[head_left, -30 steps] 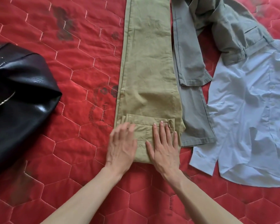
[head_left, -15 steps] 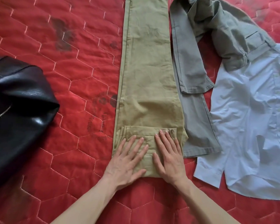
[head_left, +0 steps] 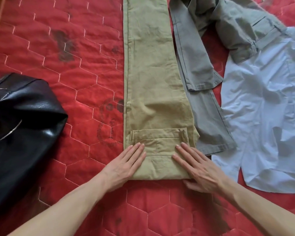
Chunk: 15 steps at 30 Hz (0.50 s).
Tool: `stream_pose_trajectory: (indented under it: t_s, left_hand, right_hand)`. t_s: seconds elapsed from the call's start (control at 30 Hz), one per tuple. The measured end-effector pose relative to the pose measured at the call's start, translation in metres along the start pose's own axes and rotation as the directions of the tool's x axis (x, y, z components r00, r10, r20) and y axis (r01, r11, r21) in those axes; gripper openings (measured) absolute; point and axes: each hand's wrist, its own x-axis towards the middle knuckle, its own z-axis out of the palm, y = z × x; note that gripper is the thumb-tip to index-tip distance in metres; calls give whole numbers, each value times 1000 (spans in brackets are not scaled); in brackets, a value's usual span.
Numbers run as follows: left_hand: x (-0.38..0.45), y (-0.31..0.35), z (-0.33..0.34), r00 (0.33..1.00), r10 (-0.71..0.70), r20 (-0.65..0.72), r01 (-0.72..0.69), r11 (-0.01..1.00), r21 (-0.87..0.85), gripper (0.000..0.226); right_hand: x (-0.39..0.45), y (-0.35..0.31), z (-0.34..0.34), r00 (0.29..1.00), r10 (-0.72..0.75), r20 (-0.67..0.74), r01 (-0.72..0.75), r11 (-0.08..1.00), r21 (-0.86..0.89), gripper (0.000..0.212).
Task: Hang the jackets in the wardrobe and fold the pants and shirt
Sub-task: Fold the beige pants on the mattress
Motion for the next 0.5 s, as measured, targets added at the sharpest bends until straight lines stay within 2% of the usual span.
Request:
stream_pose_trajectory:
  t_s: [0.07, 0.13, 0.2, 0.27, 0.33, 0.43, 0.5]
  left_hand:
    - [-1, 11, 1, 997, -55, -54, 54, 998, -29, 67]
    - [-2, 15, -3, 990, -115, -79, 106, 989, -106, 69]
    - [-5, 15, -11, 986, -143, -87, 124, 973, -193, 75]
    - [-7, 12, -22, 984, -178, -32, 161, 944, -286, 89]
    - [-11, 10, -33, 980, -199, 26, 192, 891, -412, 99]
    - [-20, 9, -49, 982, -176, 68, 181, 775, -605, 95]
    - [-30, 10, -61, 977, -138, 164, 214, 684, -697, 92]
  right_hand:
    - [3, -7, -1, 999, 39, 3, -39, 999, -10, 110]
    - [6, -14, -4, 996, 81, 21, -81, 997, -2, 108]
    - [8, -21, -7, 992, 113, 56, -115, 993, 33, 102]
    - [7, -26, -12, 989, 134, 58, -138, 987, 77, 95]
    - [3, -30, -17, 986, 167, 21, -169, 975, 143, 81]
    - [-10, -36, -31, 975, 219, -33, -208, 957, 201, 56]
    - [-21, -43, -43, 975, 211, -72, -190, 954, 233, 41]
